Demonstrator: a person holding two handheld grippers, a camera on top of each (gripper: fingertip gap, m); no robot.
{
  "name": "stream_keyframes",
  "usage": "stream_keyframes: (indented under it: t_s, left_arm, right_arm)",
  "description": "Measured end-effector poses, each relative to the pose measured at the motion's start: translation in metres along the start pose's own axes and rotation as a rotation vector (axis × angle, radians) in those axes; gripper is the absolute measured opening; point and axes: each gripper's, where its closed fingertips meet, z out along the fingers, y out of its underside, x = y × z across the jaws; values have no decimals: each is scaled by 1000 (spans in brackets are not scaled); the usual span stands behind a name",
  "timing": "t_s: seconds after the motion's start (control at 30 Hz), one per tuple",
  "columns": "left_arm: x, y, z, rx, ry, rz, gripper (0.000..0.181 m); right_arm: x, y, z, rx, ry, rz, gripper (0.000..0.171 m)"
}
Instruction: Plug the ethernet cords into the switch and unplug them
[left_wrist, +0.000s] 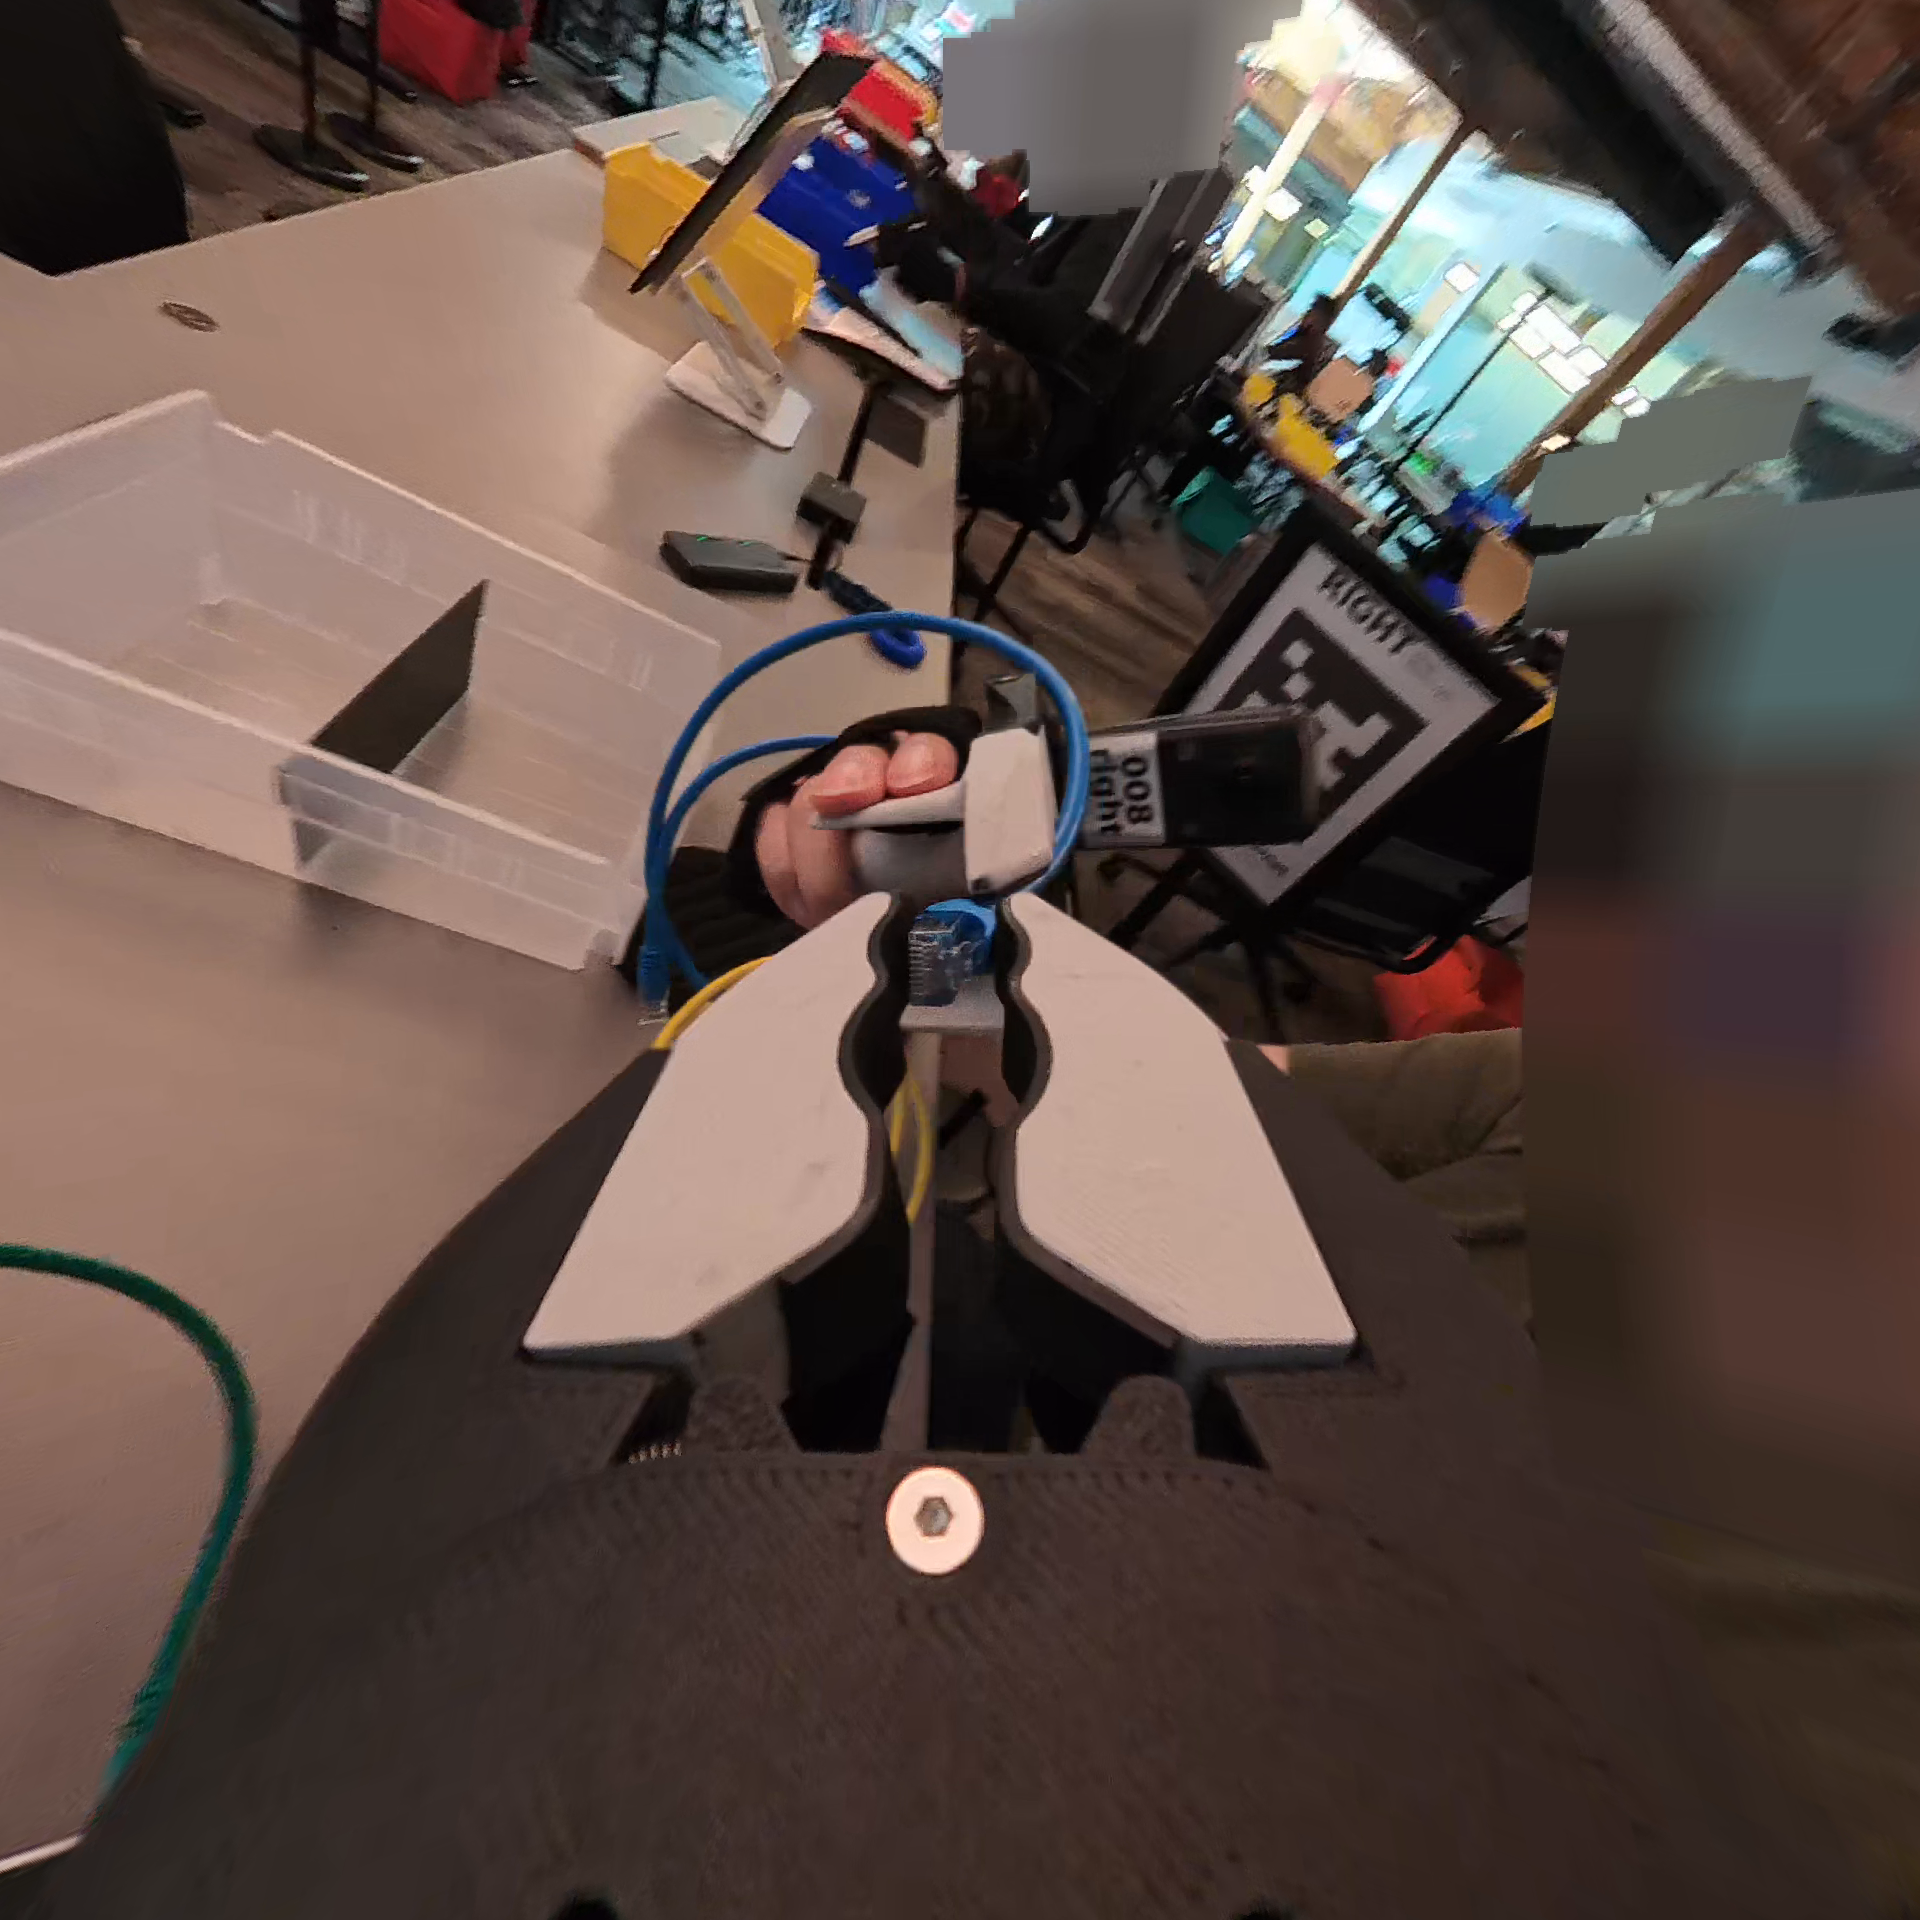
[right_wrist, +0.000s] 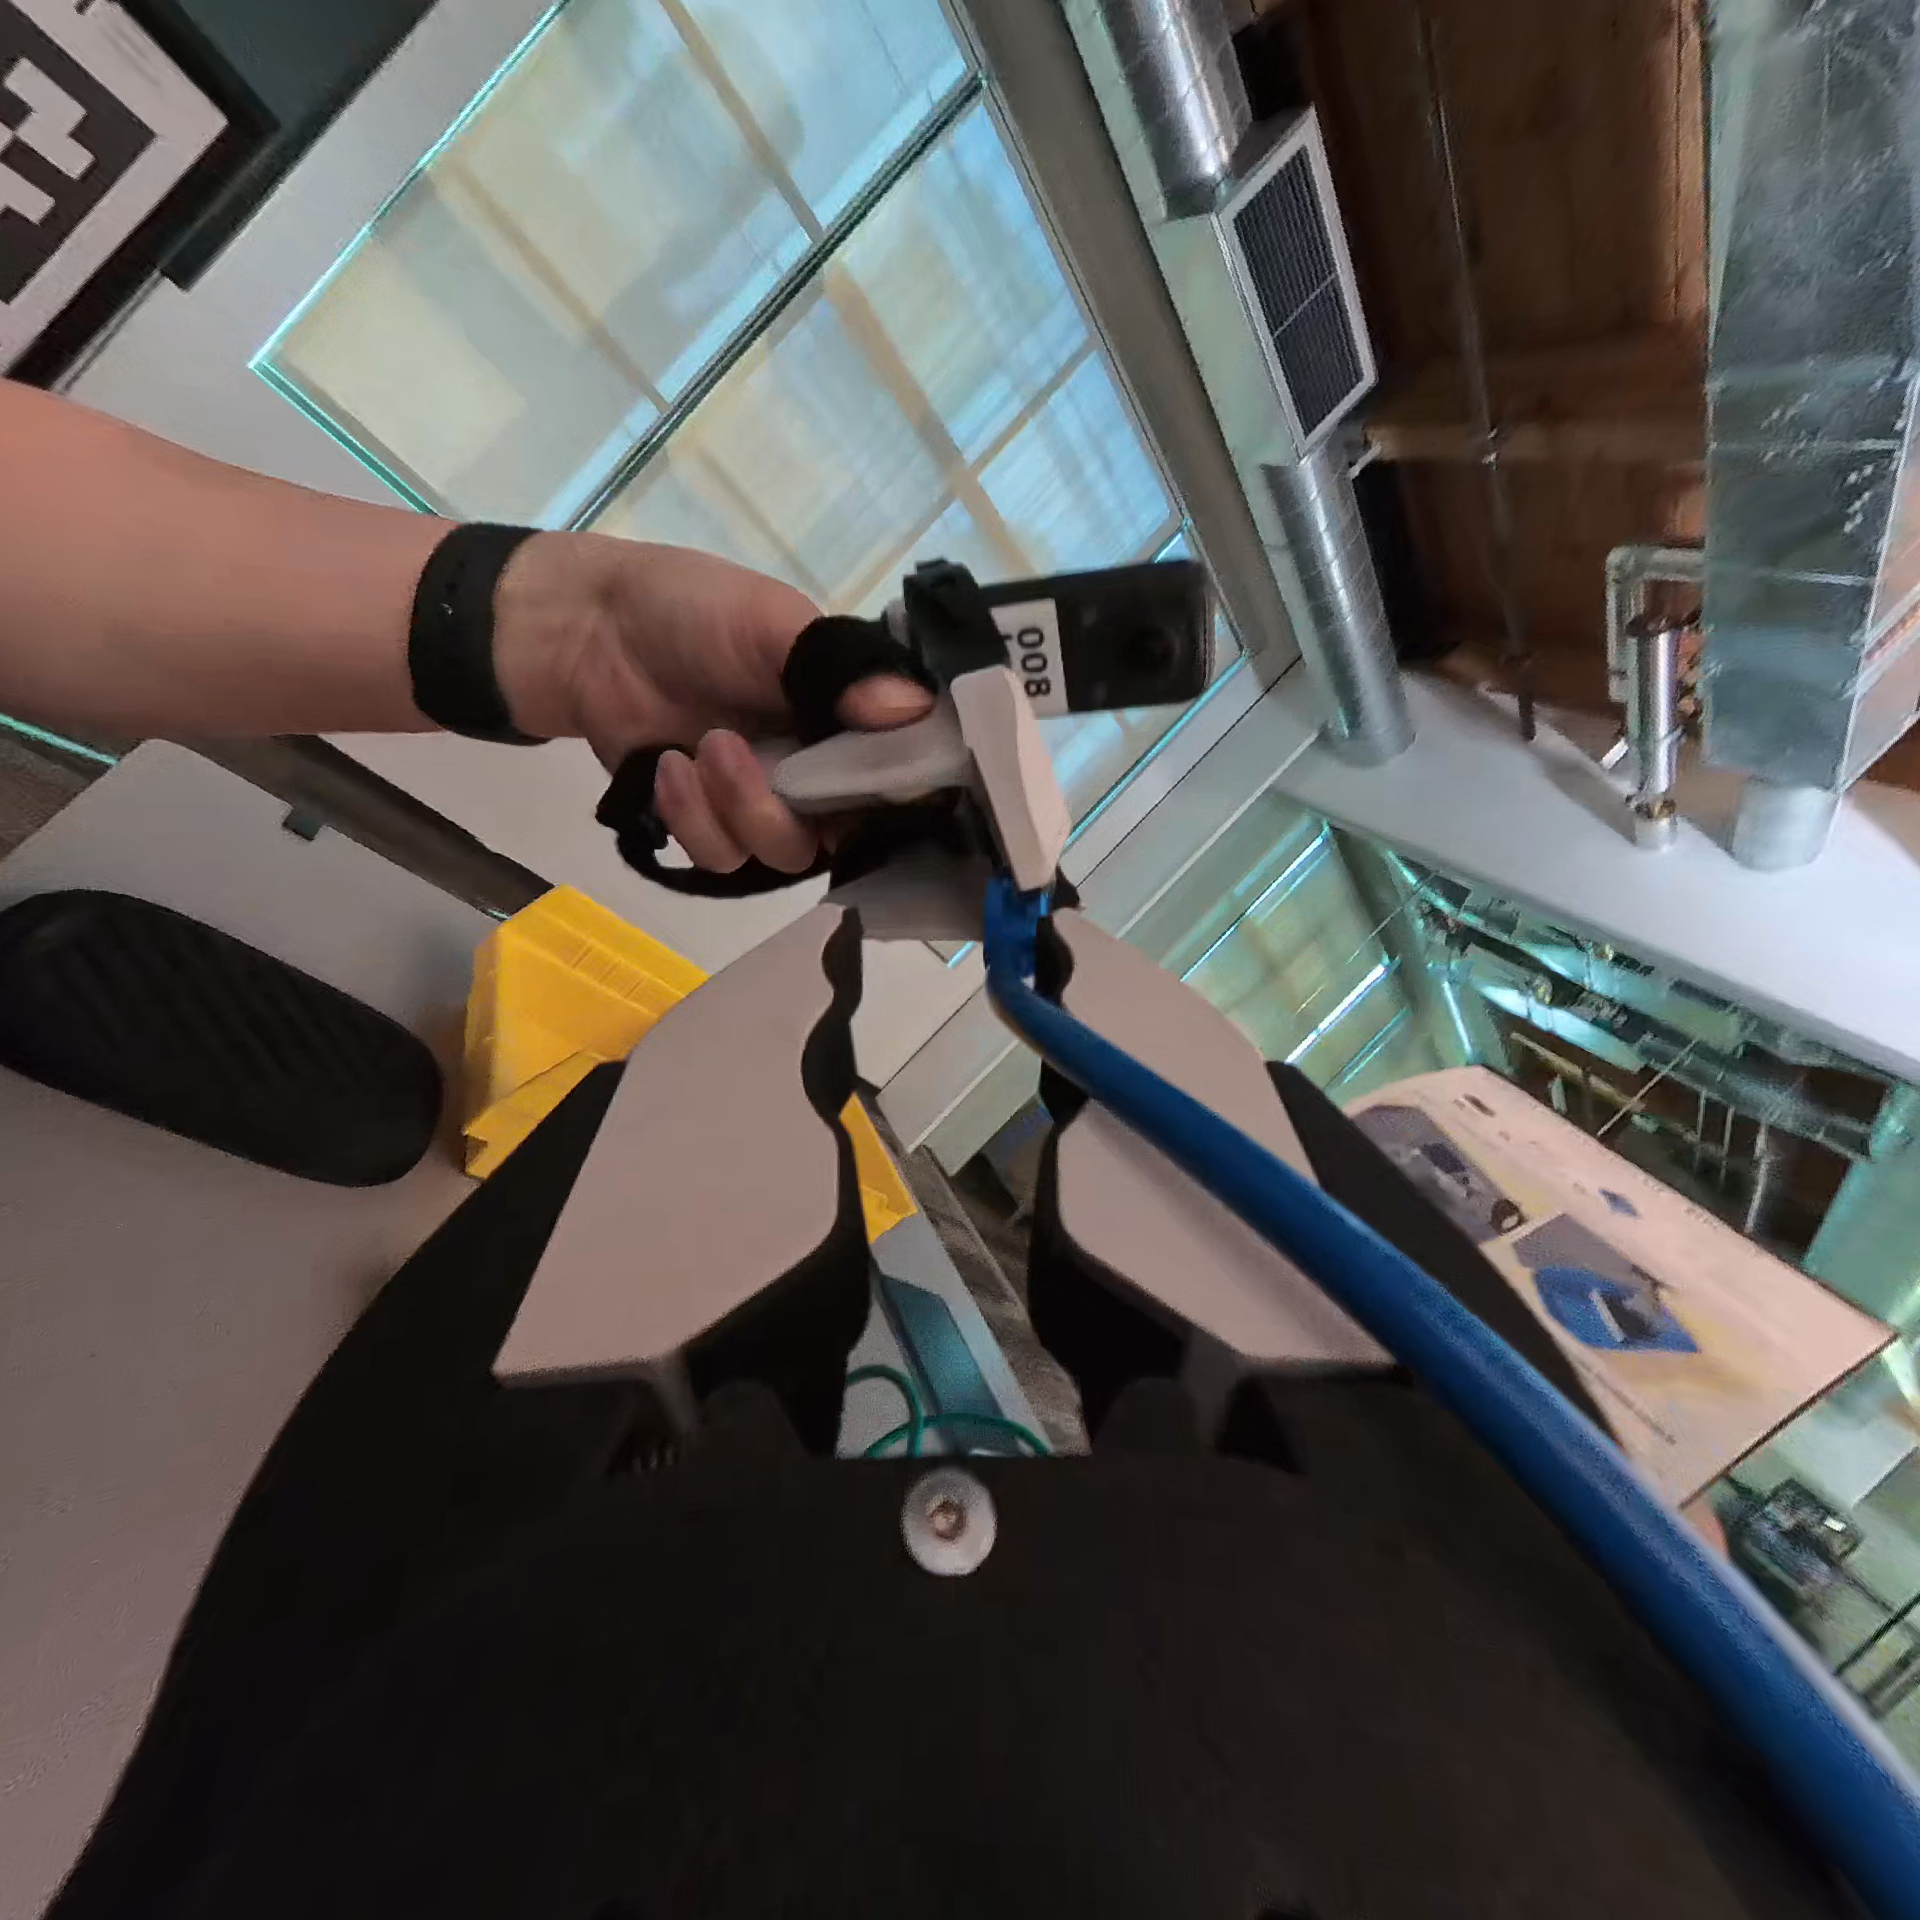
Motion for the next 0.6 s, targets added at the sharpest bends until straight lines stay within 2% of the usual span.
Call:
stream_keyframes:
  t_s: [0.2,0.6]
  left_arm:
    - [-7,2,2,-36,-63,27,14]
    - [-16,6,7,-53,-98,15,14]
  right_arm:
    - [6,8,-1,-30,15,59,21]
    - [5,18,-10,-47,61,136,17]
